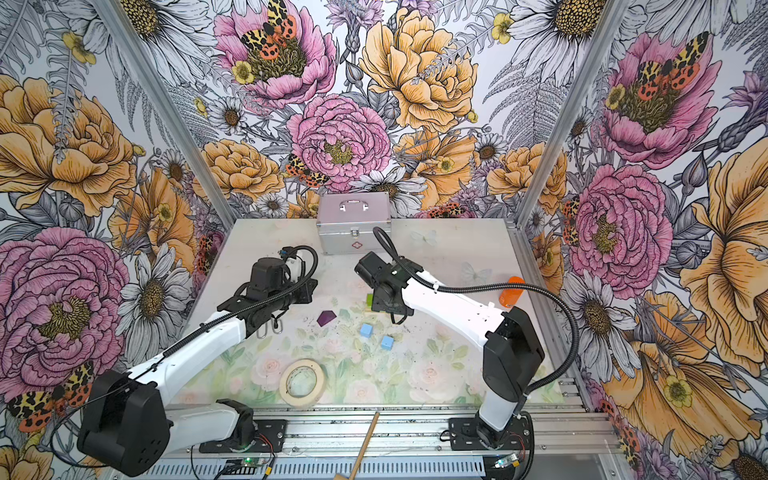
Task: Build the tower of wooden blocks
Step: 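Move the right gripper down to a light-blue cube and grasp it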
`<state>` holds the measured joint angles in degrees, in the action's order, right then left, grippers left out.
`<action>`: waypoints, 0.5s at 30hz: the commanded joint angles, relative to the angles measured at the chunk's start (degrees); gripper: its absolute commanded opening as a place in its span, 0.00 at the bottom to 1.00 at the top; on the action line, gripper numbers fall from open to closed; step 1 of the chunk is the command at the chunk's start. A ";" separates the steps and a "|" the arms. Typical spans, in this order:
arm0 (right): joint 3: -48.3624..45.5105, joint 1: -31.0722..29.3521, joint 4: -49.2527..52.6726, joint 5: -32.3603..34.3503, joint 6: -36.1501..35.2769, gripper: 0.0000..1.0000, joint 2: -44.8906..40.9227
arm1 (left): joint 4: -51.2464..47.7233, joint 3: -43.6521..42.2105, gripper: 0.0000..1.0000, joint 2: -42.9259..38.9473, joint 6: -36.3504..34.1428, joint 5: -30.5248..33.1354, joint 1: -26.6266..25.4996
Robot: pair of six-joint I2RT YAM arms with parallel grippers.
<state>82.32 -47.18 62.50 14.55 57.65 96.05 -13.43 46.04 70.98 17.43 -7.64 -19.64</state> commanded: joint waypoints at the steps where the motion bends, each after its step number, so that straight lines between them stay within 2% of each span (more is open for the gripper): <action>1: -4.97 -2.72 -0.18 1.72 7.48 0.65 -1.81 | 1.61 -0.89 0.10 -1.57 -0.82 1.08 -0.56; 8: -14.28 -5.44 -11.14 -1.99 14.03 0.64 -2.66 | 1.23 -1.07 0.10 -2.39 -0.77 1.72 -2.38; 15: -14.88 -5.98 -14.42 -2.29 15.14 0.63 -0.13 | 1.21 -1.55 0.10 -3.56 -0.98 2.38 -3.39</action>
<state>67.16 -52.71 51.94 12.34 71.09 94.98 -13.43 45.15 68.93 17.43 -6.81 -22.63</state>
